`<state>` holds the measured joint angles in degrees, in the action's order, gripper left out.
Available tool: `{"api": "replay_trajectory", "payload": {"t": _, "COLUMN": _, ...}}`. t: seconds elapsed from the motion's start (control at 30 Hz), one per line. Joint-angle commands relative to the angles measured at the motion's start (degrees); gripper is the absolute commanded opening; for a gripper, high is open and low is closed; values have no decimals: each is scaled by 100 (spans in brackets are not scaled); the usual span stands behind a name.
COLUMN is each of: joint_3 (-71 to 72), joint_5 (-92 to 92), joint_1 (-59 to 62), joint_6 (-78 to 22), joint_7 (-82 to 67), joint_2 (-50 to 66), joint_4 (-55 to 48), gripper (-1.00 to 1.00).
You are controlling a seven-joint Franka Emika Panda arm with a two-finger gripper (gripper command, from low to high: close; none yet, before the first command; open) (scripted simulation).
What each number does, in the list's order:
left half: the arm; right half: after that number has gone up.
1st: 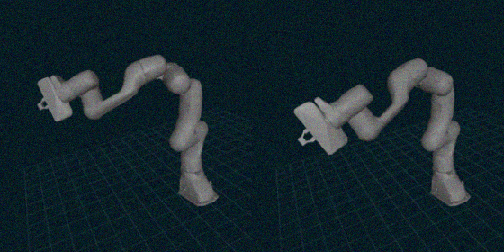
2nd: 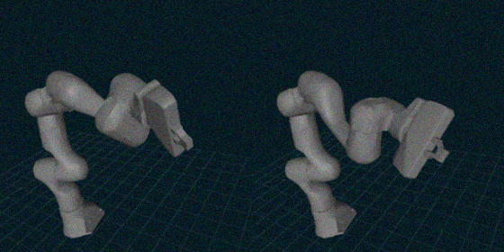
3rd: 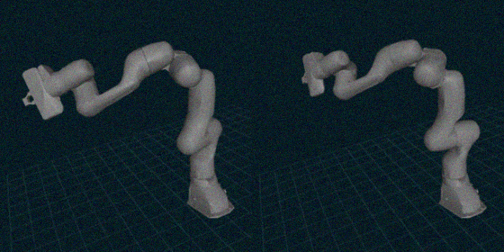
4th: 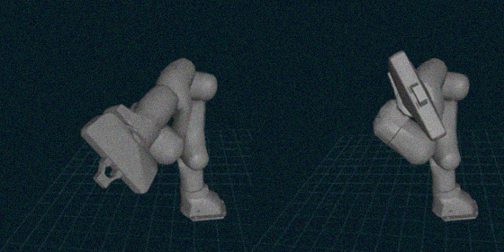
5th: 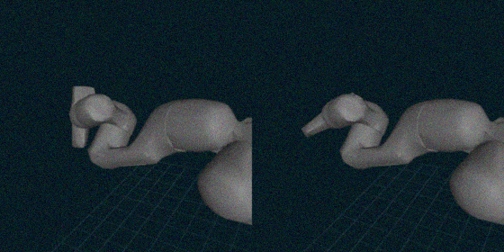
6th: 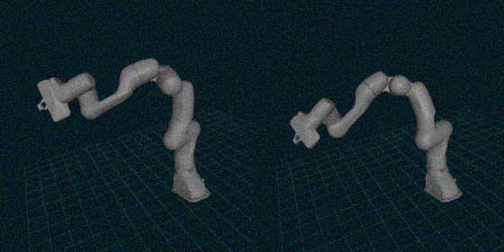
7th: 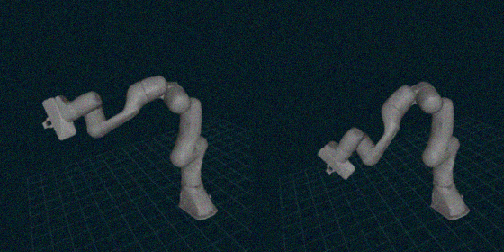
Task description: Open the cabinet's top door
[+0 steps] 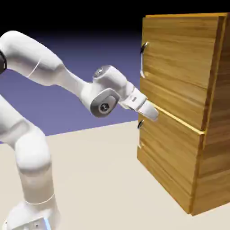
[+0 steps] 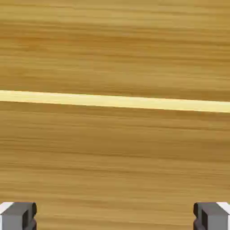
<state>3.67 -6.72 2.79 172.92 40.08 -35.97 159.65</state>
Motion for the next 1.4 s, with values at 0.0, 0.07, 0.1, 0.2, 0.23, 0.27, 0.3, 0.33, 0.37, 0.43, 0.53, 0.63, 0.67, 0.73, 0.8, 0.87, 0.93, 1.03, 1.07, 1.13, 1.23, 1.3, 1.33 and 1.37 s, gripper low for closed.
{"api": "replay_trajectory", "payload": {"t": 0.0, "joint_3": 136, "joint_5": -250, "joint_1": 129, "joint_6": -40, "joint_7": -88, "joint_2": -123, "joint_4": -50, "gripper": 0}}
{"api": "replay_trajectory", "payload": {"t": 0.07, "joint_3": 408, "joint_5": -748, "joint_1": 387, "joint_6": -120, "joint_7": -265, "joint_2": -369, "joint_4": -150, "gripper": 0}}
{"api": "replay_trajectory", "payload": {"t": 0.1, "joint_3": 544, "joint_5": -997, "joint_1": 516, "joint_6": -161, "joint_7": -353, "joint_2": -492, "joint_4": -200, "gripper": 0}}
{"api": "replay_trajectory", "payload": {"t": 0.2, "joint_3": 952, "joint_5": -1745, "joint_1": 902, "joint_6": -281, "joint_7": -618, "joint_2": -860, "joint_4": -351, "gripper": 0}}
{"api": "replay_trajectory", "payload": {"t": 0.23, "joint_3": 1088, "joint_5": -1994, "joint_1": 1031, "joint_6": -321, "joint_7": -706, "joint_2": -983, "joint_4": -401, "gripper": 0}}
{"api": "replay_trajectory", "payload": {"t": 0.27, "joint_3": 1223, "joint_5": -2243, "joint_1": 1160, "joint_6": -361, "joint_7": -794, "joint_2": -1106, "joint_4": -451, "gripper": 0}}
{"api": "replay_trajectory", "payload": {"t": 0.3, "joint_3": 1359, "joint_5": -2493, "joint_1": 1289, "joint_6": -401, "joint_7": -883, "joint_2": -1229, "joint_4": -501, "gripper": 0}}
{"api": "replay_trajectory", "payload": {"t": 0.33, "joint_3": 1495, "joint_5": -2742, "joint_1": 1418, "joint_6": -442, "joint_7": -971, "joint_2": -1352, "joint_4": -551, "gripper": 0}}
{"api": "replay_trajectory", "payload": {"t": 0.37, "joint_3": 1631, "joint_5": -2991, "joint_1": 1546, "joint_6": -482, "joint_7": -1059, "joint_2": -1475, "joint_4": -601, "gripper": 0}}
{"api": "replay_trajectory", "payload": {"t": 0.43, "joint_3": 1903, "joint_5": -3489, "joint_1": 1804, "joint_6": -562, "joint_7": -1236, "joint_2": -1720, "joint_4": -702, "gripper": 0}}
{"api": "replay_trajectory", "payload": {"t": 0.53, "joint_3": 2311, "joint_5": -4237, "joint_1": 2191, "joint_6": -683, "joint_7": -1500, "joint_2": -2089, "joint_4": -852, "gripper": 0}}
{"api": "replay_trajectory", "payload": {"t": 0.63, "joint_3": 2719, "joint_5": -4985, "joint_1": 2577, "joint_6": -803, "joint_7": -1765, "joint_2": -2458, "joint_4": -1002, "gripper": 0}}
{"api": "replay_trajectory", "payload": {"t": 0.67, "joint_3": 2854, "joint_5": -5234, "joint_1": 2706, "joint_6": -843, "joint_7": -1853, "joint_2": -2580, "joint_4": -1052, "gripper": 0}}
{"api": "replay_trajectory", "payload": {"t": 0.73, "joint_3": 3126, "joint_5": -5732, "joint_1": 2964, "joint_6": -923, "joint_7": -2030, "joint_2": -2826, "joint_4": -1153, "gripper": 0}}
{"api": "replay_trajectory", "payload": {"t": 0.8, "joint_3": 3398, "joint_5": -6231, "joint_1": 3221, "joint_6": -1004, "joint_7": -2206, "joint_2": -3072, "joint_4": -1253, "gripper": 0}}
{"api": "replay_trajectory", "payload": {"t": 0.87, "joint_3": 3670, "joint_5": -6729, "joint_1": 3479, "joint_6": -1084, "joint_7": -2383, "joint_2": -3318, "joint_4": -1353, "gripper": 0}}
{"api": "replay_trajectory", "payload": {"t": 0.93, "joint_3": 3942, "joint_5": -7228, "joint_1": 3737, "joint_6": -1164, "joint_7": -2559, "joint_2": -3563, "joint_4": -1453, "gripper": 0}}
{"api": "replay_trajectory", "payload": {"t": 1.03, "joint_3": 4350, "joint_5": -7975, "joint_1": 4123, "joint_6": -1285, "joint_7": -2824, "joint_2": -3932, "joint_4": -1604, "gripper": 0}}
{"api": "replay_trajectory", "payload": {"t": 1.07, "joint_3": 4485, "joint_5": -8225, "joint_1": 4252, "joint_6": -1325, "joint_7": -2912, "joint_2": -4055, "joint_4": -1654, "gripper": 0}}
{"api": "replay_trajectory", "payload": {"t": 1.13, "joint_3": 4757, "joint_5": -8723, "joint_1": 4510, "joint_6": -1405, "joint_7": -3089, "joint_2": -4301, "joint_4": -1754, "gripper": 0}}
{"api": "replay_trajectory", "payload": {"t": 1.23, "joint_3": 5165, "joint_5": -9471, "joint_1": 4896, "joint_6": -1526, "joint_7": -3353, "joint_2": -4669, "joint_4": -1904, "gripper": 0}}
{"api": "replay_trajectory", "payload": {"t": 1.3, "joint_3": 5437, "joint_5": -9969, "joint_1": 5154, "joint_6": -1606, "joint_7": -3530, "joint_2": -4915, "joint_4": -2004, "gripper": 0}}
{"api": "replay_trajectory", "payload": {"t": 1.33, "joint_3": 5573, "joint_5": -10218, "joint_1": 5283, "joint_6": -1646, "joint_7": -3618, "joint_2": -5038, "joint_4": -2054, "gripper": 0}}
{"api": "replay_trajectory", "payload": {"t": 1.37, "joint_3": 5709, "joint_5": -10468, "joint_1": 5412, "joint_6": -1686, "joint_7": -3706, "joint_2": -5161, "joint_4": -2105, "gripper": 0}}
